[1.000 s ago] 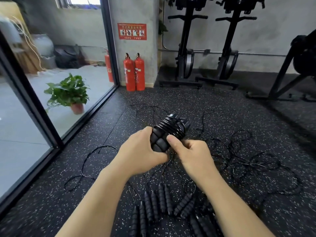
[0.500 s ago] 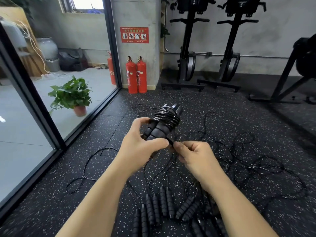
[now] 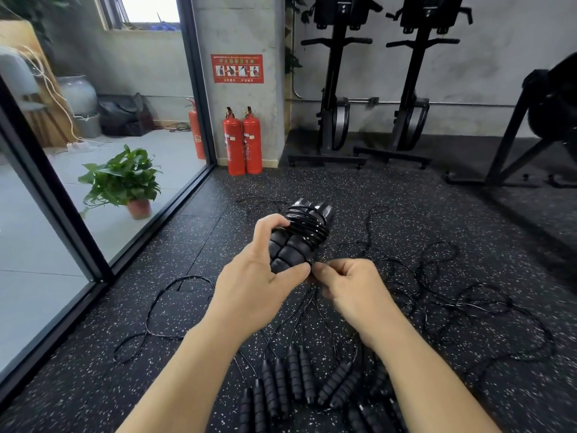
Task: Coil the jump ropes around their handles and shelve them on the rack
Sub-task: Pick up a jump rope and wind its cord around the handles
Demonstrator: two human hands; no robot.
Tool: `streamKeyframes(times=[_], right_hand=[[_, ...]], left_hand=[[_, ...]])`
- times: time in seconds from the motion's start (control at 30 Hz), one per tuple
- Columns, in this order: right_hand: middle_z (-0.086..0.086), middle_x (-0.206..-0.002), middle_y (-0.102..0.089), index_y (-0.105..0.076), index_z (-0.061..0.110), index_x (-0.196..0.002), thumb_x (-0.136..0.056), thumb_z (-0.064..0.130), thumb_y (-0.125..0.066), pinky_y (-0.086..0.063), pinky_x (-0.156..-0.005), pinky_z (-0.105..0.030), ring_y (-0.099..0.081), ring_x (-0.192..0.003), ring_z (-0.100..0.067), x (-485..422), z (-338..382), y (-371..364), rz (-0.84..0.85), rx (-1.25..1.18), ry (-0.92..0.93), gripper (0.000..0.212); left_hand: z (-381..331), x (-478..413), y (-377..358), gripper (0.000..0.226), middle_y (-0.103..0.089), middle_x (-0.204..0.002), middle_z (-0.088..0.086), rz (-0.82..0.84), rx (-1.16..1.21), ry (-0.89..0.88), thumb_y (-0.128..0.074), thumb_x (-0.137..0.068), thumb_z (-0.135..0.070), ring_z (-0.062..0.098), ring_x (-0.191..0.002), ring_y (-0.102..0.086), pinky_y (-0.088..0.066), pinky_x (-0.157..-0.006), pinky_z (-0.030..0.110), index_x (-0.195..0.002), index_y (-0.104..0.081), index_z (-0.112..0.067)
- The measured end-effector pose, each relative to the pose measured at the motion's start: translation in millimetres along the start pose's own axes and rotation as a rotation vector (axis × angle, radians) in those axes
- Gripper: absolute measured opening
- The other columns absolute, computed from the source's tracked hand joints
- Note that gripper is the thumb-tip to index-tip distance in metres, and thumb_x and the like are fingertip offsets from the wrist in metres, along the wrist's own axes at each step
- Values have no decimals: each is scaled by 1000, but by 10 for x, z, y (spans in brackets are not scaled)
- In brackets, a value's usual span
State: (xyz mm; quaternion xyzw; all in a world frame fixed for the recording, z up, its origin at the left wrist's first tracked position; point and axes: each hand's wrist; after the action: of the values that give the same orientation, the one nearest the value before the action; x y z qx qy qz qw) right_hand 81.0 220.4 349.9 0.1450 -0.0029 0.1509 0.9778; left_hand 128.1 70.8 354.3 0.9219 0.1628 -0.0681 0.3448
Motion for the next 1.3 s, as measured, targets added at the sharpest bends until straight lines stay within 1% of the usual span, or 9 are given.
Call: streamKeyframes(times=[0.23,0.33,0.47,0.63,0.87,1.0,1.1,1.17,1.3], right_hand=[[-8,-64,-39,-63,0,-73,-95,27,-58,-23,-42,-22,-26,-44,-10,-32,-17,-19,11,-9,-40,35],[-9,-63,-39,-61,11,-66,-95,26,-58,-23,-40,-21,-25,-42,-9,-27,19,-7,-1,-52,-20,33],[-6,-60,-42,-63,15,-64,-96,25,-57,-25,-41,-21,-27,-41,-9,-49,7,12,-9,-68,-43,33],[-1,-56,-49,-70,16,-75,-97,26,-55,-30,-50,-28,-35,-44,-11,-94,-52,17,-14,2,-51,29],[-1,-78,-67,-70,22,-90,-97,33,-51,-40,-57,-28,-56,-63,-19,-103,-41,107,-158,442,17,23],[1,-61,-58,-66,13,-78,-96,28,-53,-36,-50,-27,-48,-51,-18,-42,54,114,-120,462,77,27],[0,-55,-52,-60,8,-70,-95,30,-53,-35,-51,-30,-43,-49,-17,32,143,145,-97,522,141,34],[2,-55,-52,-57,11,-67,-95,35,-51,-35,-50,-29,-44,-50,-16,93,194,199,-110,607,156,37],[2,-50,-38,-37,14,-56,-92,43,-51,-31,-49,-29,-35,-49,-16,205,269,302,-122,668,178,48]], left_hand=[[-38,37,-29,47,-64,-100,-20,-62,-201,-17,-60,-87,-58,3,-86,-60,-42,-71,29,-121,-29,-60],[-61,38,-58,50,-64,-100,-16,-119,-217,-44,-57,-87,-60,7,-83,-61,-40,-66,28,-129,-30,-56],[-115,30,-94,63,-66,-115,-12,-186,-156,-71,-62,-89,-54,15,-100,-63,-49,-82,32,-145,-35,-49],[-103,25,-99,69,-71,-100,-5,-177,-47,-58,-66,-88,-50,23,-86,-67,-55,-82,39,-150,-38,-38],[-145,44,-142,66,-72,-103,-12,-216,35,-58,-79,-81,-36,8,-96,-67,-53,-94,37,-141,-53,-30],[-122,16,-125,67,-72,-103,-13,-245,20,-3,-77,-80,-39,8,-97,-67,-52,-94,34,-142,-52,-30],[-107,-5,-131,38,-68,-82,-16,-217,-30,30,-74,-80,-41,11,-83,-66,-54,-82,36,-114,-67,-27],[-101,-12,-132,24,-65,-75,-12,-190,-111,21,-72,-79,-44,11,-75,-63,-53,-74,37,-90,-61,-25],[-79,-49,-98,28,-65,-87,-13,-197,-314,24,-67,-79,-48,15,-84,-62,-47,-68,32,-94,-53,-28]])
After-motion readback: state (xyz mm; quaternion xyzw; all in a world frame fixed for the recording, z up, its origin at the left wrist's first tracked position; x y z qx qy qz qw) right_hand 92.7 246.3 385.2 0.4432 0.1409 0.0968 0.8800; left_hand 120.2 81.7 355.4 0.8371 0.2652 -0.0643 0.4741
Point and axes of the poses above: each hand's wrist, its own x-axis away from the middle knuckle, its own y-axis out of the back of the hand, z = x × y
